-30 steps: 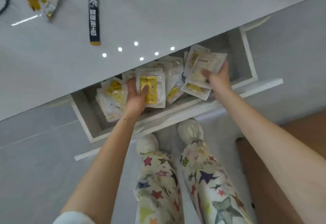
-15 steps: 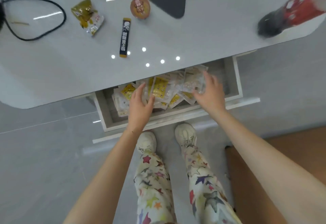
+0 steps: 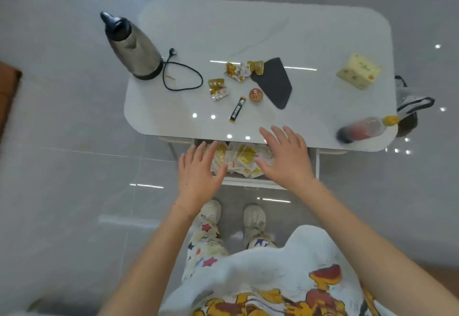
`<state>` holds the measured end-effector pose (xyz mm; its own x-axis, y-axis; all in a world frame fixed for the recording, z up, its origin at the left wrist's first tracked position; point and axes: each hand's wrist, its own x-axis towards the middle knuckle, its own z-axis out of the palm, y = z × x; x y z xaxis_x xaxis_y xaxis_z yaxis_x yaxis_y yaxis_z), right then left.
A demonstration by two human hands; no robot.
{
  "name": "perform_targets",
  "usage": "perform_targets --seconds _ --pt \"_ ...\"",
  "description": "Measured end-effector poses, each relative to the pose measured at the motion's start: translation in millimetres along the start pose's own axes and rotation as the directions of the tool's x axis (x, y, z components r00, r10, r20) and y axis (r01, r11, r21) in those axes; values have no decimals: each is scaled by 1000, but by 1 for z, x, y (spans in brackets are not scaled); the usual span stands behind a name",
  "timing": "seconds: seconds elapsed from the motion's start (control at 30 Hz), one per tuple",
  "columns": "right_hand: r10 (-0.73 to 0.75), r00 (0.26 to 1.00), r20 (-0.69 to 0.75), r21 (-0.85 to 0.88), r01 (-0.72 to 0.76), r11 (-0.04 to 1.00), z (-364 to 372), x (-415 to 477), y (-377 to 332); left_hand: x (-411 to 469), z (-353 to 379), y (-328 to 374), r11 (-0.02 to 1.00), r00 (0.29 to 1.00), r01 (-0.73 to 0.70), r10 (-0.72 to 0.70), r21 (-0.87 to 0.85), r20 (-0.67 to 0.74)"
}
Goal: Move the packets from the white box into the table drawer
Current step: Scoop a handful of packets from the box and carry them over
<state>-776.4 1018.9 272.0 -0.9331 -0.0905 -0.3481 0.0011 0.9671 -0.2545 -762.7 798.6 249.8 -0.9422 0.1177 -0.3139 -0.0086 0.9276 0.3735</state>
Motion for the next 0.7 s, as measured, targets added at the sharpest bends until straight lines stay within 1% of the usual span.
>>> perform_targets --seconds 0.13,0.3,0.4,0.53,0.7 --pt "-166 986 -12 -61 165 984 -38 -9 -53 -45 -51 -17 997 991 72 -74 -22 -107" --pt "-386 922 -11 -105 383 918 -59 -12 -137 -97 -92 -57 971 947 220 -235 -93 -220" --pt "-497 867 29 -132 496 858 -58 -16 -195 -129 -109 -93 939 901 322 -342 -116 -265" --pt "-616 783 86 -163 621 767 -46 -26 -277 -175 -132 -150 877 817 451 -480 -164 -319" --pt "-717 682 142 -188 730 657 -19 -43 -386 -238 -155 -230 798 703 542 -602 -262 -380"
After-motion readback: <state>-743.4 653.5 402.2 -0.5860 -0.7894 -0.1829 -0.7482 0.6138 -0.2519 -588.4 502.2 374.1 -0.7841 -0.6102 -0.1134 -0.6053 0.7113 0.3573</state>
